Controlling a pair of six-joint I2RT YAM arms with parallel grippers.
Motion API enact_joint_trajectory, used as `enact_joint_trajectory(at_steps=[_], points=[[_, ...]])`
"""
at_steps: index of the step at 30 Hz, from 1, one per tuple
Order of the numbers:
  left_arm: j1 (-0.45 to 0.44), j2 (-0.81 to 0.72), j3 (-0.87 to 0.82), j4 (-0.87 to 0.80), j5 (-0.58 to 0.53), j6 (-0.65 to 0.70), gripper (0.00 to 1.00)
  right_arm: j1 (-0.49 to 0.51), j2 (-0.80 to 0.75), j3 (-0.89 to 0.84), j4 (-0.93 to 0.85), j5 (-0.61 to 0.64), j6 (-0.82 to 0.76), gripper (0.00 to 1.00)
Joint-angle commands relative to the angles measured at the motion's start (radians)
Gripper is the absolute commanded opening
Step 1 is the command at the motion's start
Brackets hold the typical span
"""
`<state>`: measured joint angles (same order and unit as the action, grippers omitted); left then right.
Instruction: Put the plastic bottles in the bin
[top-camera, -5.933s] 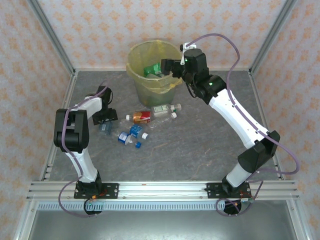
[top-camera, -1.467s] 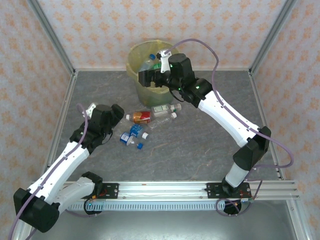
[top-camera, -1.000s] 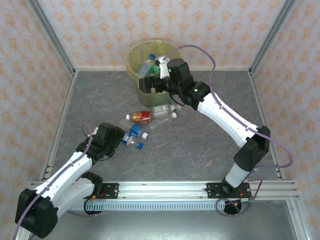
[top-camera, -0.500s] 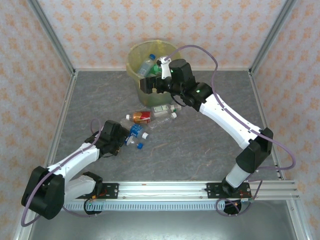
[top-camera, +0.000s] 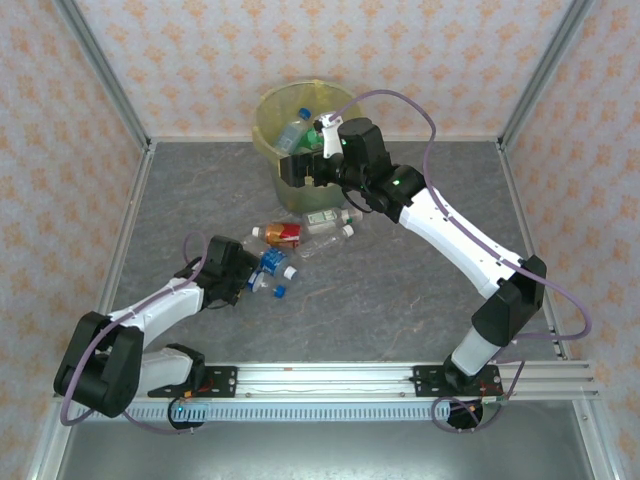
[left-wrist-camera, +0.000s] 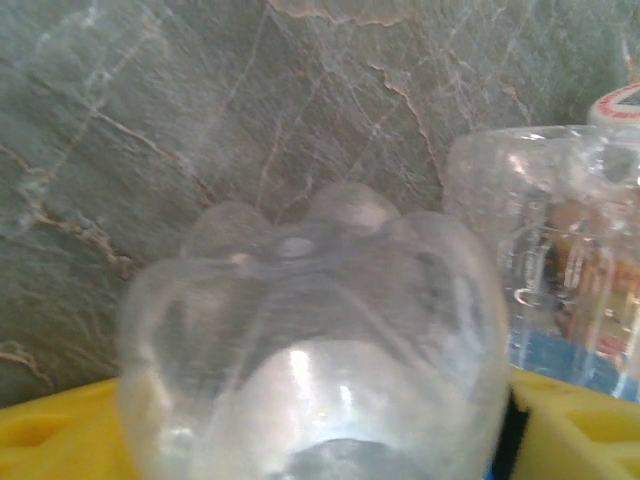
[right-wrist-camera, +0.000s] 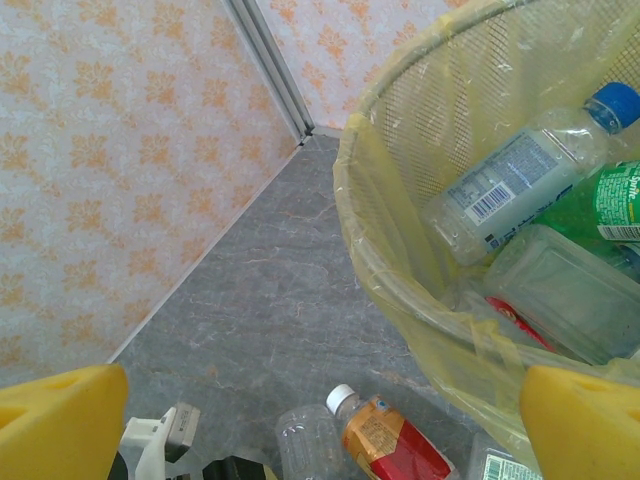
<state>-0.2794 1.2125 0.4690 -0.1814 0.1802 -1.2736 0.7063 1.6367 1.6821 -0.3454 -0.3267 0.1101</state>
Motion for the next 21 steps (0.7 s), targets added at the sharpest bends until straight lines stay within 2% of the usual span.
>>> enact_joint_trajectory(at_steps=[1, 3, 7, 14, 21], points=[[0.009, 0.026, -0.01, 0.043, 0.019, 0.021, 0.71, 0.006, -0.008, 0.043, -0.019, 0.021, -0.014, 1.0], [0.013, 0.017, -0.01, 0.026, 0.012, 0.023, 0.62, 0.006, -0.006, 0.047, -0.021, 0.024, -0.015, 1.0], [0.022, -0.039, -0.011, -0.014, -0.018, 0.037, 0.57, 0.006, 0.001, 0.056, -0.023, 0.025, -0.015, 1.0], [0.077, -0.169, 0.045, -0.139, -0.068, 0.095, 0.58, 0.006, 0.035, 0.1, -0.035, 0.015, -0.012, 1.0], [0.104, -0.208, 0.28, -0.276, -0.181, 0.24, 0.58, 0.007, 0.065, 0.146, -0.039, 0.036, 0.0, 1.0]])
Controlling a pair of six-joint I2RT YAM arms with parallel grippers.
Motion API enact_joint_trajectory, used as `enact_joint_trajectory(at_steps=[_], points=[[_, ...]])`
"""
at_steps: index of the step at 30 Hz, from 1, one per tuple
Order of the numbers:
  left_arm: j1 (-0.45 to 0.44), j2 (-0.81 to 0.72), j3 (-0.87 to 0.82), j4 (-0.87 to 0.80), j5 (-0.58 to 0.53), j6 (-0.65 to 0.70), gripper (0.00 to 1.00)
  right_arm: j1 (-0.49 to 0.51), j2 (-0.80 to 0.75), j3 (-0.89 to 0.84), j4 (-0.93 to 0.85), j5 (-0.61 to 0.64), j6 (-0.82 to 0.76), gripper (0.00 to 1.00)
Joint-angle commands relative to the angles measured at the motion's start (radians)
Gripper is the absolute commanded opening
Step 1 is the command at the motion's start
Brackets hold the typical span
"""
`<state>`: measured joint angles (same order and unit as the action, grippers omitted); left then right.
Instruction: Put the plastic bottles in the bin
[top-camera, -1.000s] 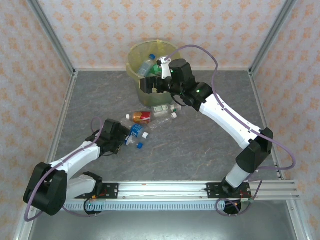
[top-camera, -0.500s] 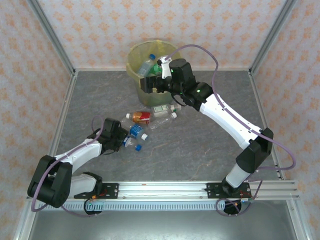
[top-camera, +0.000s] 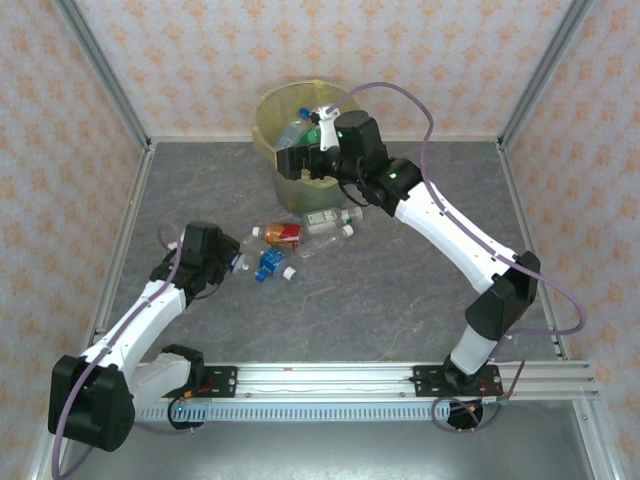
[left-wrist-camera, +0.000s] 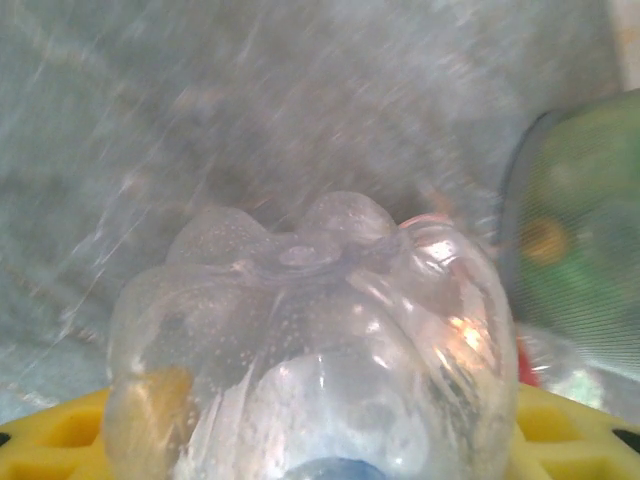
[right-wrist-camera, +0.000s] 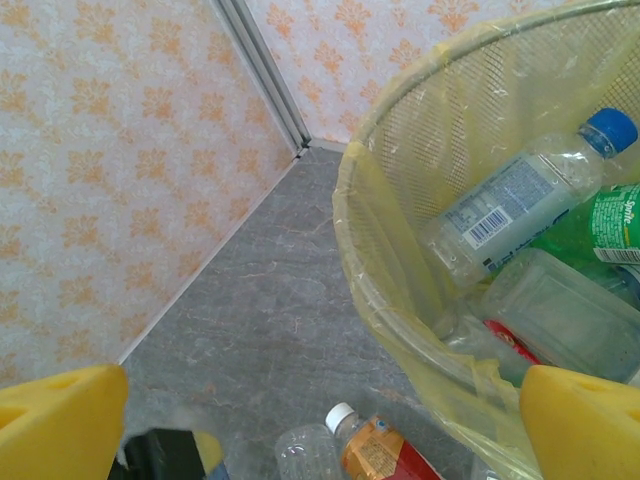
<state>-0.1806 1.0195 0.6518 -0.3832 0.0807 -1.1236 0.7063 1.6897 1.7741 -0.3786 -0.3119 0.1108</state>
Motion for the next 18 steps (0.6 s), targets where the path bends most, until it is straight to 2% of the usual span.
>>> enact_joint_trajectory(at_steps=[1, 8, 18], points=[[0.005, -0.007, 0.141, -0.081, -0.096, 0.113, 0.58, 0.007, 0.014, 0.064, -0.008, 0.03, -0.001, 1.0], [0.005, 0.048, 0.368, -0.04, -0.153, 0.239, 0.58, 0.006, 0.015, 0.102, -0.015, 0.137, 0.009, 1.0], [0.003, 0.226, 0.664, 0.069, -0.131, 0.389, 0.59, 0.006, -0.015, 0.107, -0.035, 0.233, 0.026, 1.0]])
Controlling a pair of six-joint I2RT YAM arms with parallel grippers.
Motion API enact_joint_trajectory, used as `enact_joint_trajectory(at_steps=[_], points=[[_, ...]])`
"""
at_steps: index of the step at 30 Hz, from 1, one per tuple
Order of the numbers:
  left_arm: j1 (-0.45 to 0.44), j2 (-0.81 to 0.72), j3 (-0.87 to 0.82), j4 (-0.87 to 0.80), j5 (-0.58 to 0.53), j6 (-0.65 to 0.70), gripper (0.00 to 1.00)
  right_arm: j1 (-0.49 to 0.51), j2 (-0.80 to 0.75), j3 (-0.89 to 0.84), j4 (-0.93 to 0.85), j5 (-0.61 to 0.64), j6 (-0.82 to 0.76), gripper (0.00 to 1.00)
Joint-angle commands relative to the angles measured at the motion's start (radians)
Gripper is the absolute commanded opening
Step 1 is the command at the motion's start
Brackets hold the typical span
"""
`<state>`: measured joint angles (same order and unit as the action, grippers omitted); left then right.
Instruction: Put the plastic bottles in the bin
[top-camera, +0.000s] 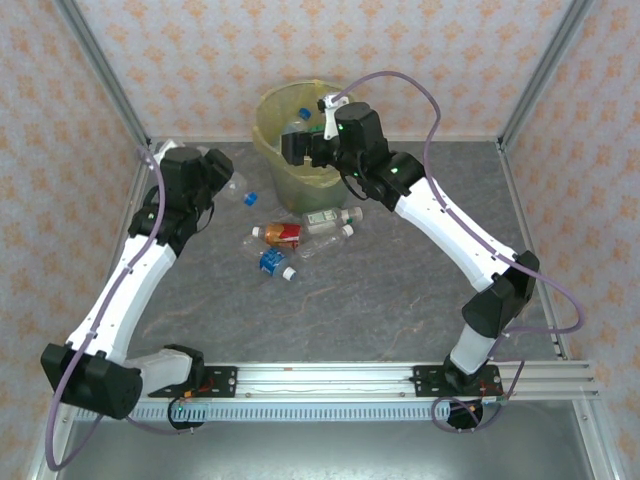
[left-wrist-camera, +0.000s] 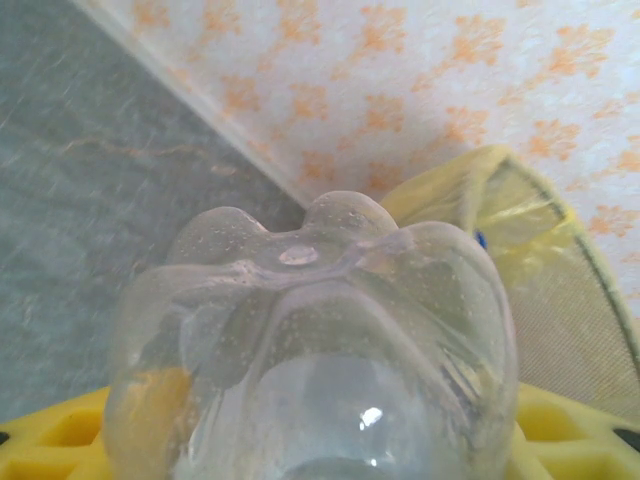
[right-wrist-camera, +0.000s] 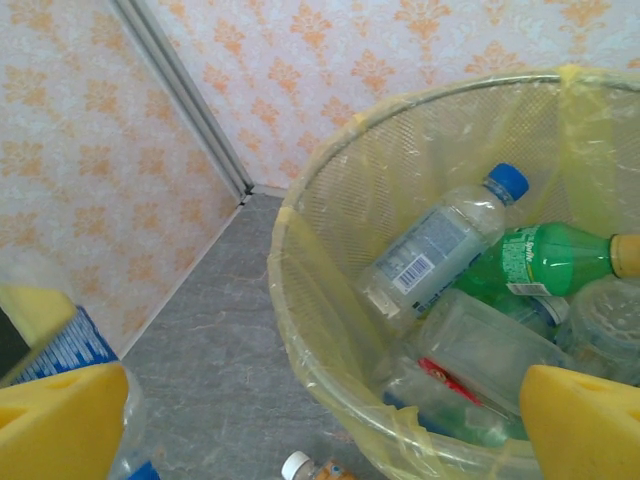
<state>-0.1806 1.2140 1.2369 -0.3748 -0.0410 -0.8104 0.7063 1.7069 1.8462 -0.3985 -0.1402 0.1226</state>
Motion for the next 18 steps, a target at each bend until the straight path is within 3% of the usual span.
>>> enact_joint_trajectory(at_steps=[1, 8, 18], points=[[0.001, 0.054, 0.109, 0.072, -0.001, 0.089, 0.59, 0.007, -0.036, 0.034, -0.018, 0.066, 0.017, 1.0], [-0.018, 0.223, 0.332, 0.126, 0.079, 0.145, 0.59, 0.006, -0.069, 0.021, -0.022, 0.119, 0.033, 1.0], [-0.091, 0.469, 0.639, 0.086, 0.081, 0.298, 0.59, 0.006, -0.126, -0.002, -0.038, 0.201, 0.038, 1.0]])
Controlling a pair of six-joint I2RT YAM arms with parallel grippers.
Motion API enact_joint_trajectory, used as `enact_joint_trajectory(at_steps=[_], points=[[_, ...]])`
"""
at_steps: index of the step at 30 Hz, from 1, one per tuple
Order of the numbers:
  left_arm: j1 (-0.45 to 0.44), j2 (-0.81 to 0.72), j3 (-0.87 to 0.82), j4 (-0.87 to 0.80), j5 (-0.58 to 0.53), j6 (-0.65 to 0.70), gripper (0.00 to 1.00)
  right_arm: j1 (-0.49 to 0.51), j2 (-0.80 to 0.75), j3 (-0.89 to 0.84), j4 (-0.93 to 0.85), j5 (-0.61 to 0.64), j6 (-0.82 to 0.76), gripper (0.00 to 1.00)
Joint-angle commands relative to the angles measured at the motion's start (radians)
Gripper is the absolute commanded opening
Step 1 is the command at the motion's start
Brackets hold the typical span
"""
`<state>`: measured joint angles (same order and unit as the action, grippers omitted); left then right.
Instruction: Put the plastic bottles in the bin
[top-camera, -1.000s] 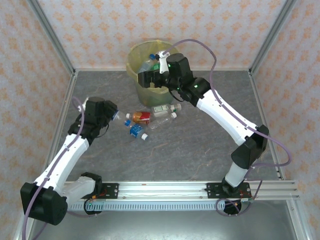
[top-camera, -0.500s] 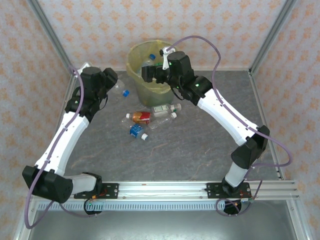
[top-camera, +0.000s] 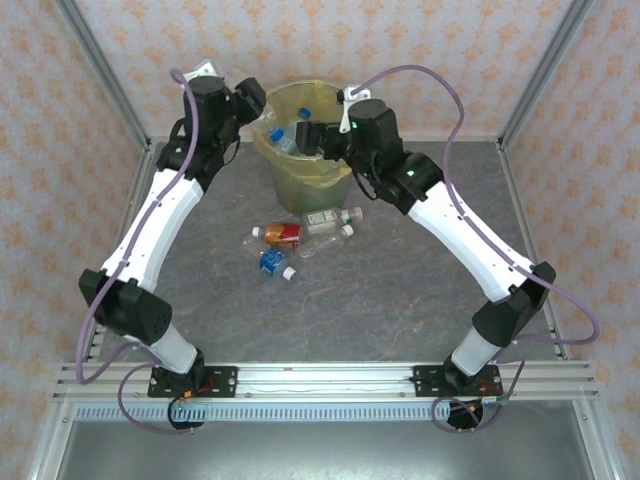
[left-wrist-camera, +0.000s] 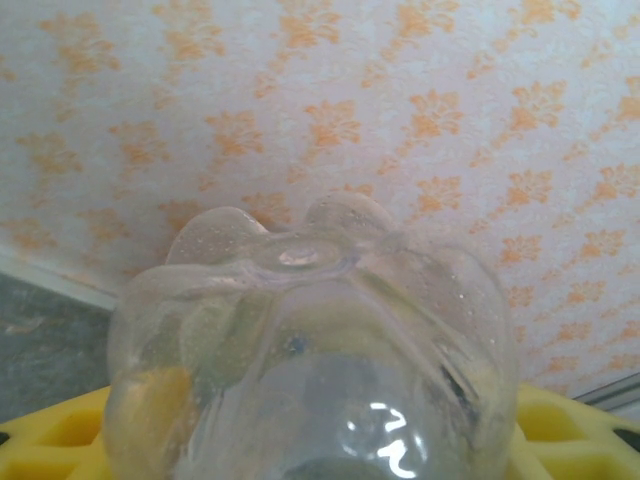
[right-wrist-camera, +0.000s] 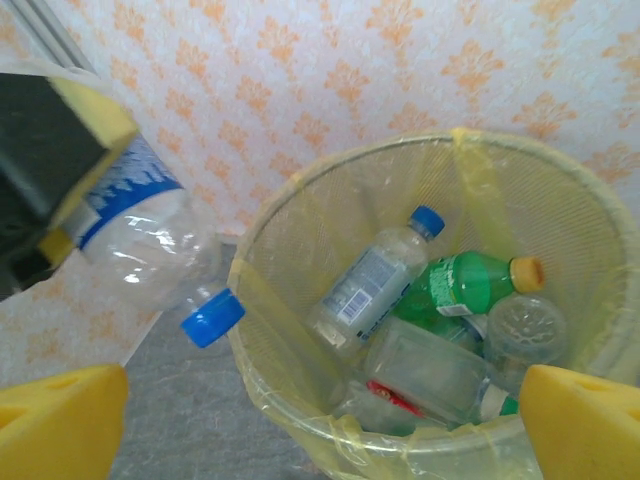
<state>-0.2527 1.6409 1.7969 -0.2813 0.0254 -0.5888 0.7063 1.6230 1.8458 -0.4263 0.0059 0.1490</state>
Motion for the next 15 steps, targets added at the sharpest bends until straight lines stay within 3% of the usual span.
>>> enact_joint_trajectory(at_steps=[1, 12, 14, 15], points=[[-0.029, 0.075, 0.111, -0.021, 0.016, 0.089, 0.59, 0.005, -0.049, -0.007, -0.009, 0.06, 0.012, 1.0], [-0.111, 0.34, 0.388, -0.165, 0.067, 0.156, 0.6, 0.005, -0.103, -0.054, -0.008, 0.098, 0.026, 1.0], [-0.119, 0.371, 0.438, -0.203, 0.072, 0.16, 0.66, 0.005, -0.11, -0.065, -0.005, 0.1, 0.032, 1.0], [-0.12, 0.381, 0.458, -0.218, 0.077, 0.162, 0.74, 0.006, -0.111, -0.068, -0.006, 0.099, 0.034, 1.0]])
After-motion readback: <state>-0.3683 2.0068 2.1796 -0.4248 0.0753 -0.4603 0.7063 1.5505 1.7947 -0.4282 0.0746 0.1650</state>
